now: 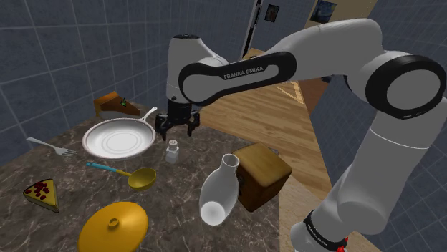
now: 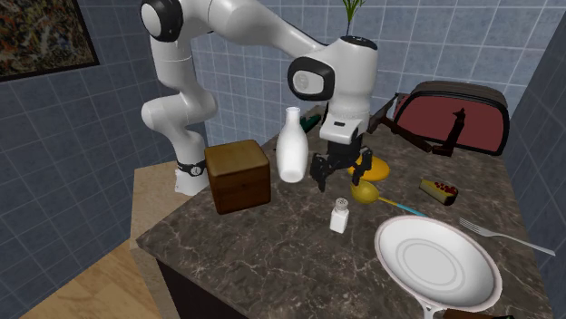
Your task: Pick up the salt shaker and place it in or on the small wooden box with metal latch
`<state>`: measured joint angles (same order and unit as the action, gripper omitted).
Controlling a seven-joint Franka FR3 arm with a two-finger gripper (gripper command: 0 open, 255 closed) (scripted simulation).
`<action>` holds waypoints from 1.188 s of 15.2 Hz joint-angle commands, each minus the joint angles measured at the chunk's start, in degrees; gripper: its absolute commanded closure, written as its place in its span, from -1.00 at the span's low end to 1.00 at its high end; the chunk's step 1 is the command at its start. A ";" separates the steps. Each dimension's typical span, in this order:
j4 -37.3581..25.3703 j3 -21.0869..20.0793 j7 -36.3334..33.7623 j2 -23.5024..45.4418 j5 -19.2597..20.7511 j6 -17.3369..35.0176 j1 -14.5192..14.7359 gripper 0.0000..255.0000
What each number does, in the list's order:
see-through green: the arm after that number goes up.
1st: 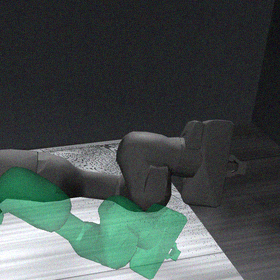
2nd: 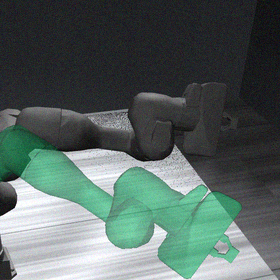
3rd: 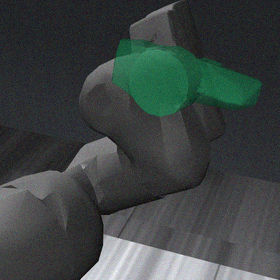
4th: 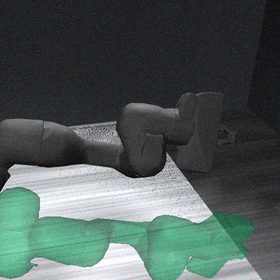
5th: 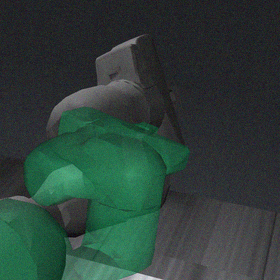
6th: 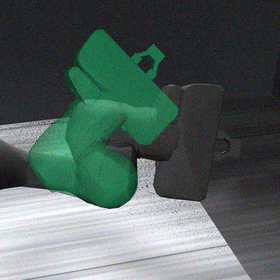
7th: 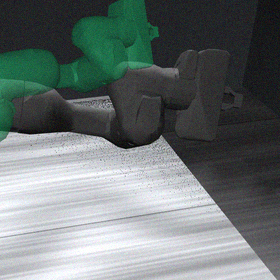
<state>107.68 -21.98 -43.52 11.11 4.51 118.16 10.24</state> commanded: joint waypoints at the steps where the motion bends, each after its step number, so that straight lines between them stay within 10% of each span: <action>1: -1.47 0.09 -0.86 2.36 1.06 0.57 0.49 -1.00; 15: 1.01 0.44 -1.57 4.49 2.15 5.01 0.76 -1.00; 16: 1.01 0.44 -1.57 4.49 2.15 5.01 0.76 1.00; 18: 1.01 0.44 -1.57 4.49 2.15 5.01 0.76 1.00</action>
<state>108.68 -21.54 -45.09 15.59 6.66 123.17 11.00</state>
